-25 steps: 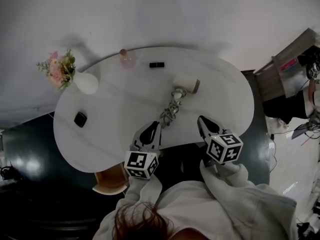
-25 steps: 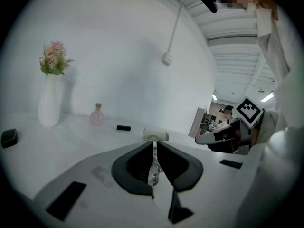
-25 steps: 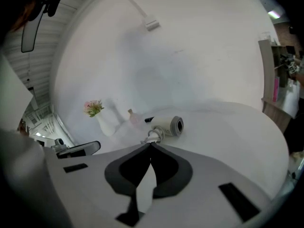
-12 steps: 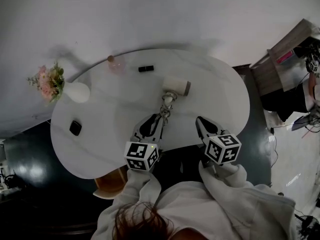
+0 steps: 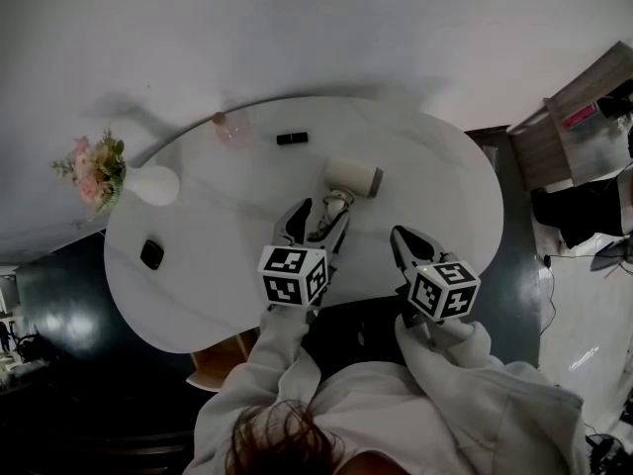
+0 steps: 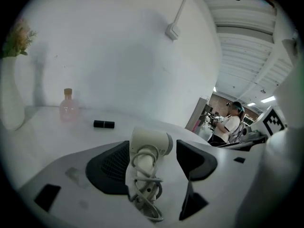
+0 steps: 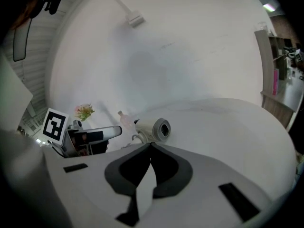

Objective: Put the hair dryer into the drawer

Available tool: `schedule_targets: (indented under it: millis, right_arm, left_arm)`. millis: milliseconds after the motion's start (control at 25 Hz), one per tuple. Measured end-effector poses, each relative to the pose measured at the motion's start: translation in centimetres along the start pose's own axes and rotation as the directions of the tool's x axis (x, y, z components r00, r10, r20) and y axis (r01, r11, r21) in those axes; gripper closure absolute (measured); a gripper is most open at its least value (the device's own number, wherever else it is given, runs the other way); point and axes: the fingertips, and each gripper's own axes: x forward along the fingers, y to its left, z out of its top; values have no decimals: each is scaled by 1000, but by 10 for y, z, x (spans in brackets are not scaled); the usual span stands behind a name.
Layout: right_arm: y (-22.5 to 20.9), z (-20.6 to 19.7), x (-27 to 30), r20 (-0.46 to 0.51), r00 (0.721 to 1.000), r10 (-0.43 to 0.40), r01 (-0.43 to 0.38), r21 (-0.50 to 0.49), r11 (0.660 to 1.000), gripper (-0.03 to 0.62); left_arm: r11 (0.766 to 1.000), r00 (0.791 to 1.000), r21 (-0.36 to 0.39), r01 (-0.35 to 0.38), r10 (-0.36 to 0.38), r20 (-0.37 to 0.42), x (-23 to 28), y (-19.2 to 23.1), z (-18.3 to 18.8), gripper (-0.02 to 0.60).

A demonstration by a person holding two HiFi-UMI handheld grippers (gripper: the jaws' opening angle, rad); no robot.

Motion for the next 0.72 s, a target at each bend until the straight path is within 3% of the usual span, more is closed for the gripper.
schedule_targets:
  millis: [320, 520, 720]
  right_arm:
    - [-21, -3, 7, -22, 1000, -11, 12, 22, 1000, 545]
    - [-35, -4, 8, -30, 999, -27, 28, 47, 999, 545]
    - [-41, -2, 16, -46, 999, -17, 19, 46, 999, 545]
  left_arm:
    - [1000, 988, -4, -28, 27, -152, 44, 12, -21, 264]
    - [999, 960, 29, -13, 21, -281, 61, 14, -38, 239]
    - [998, 933, 67, -19, 42, -358, 71, 17, -56, 236]
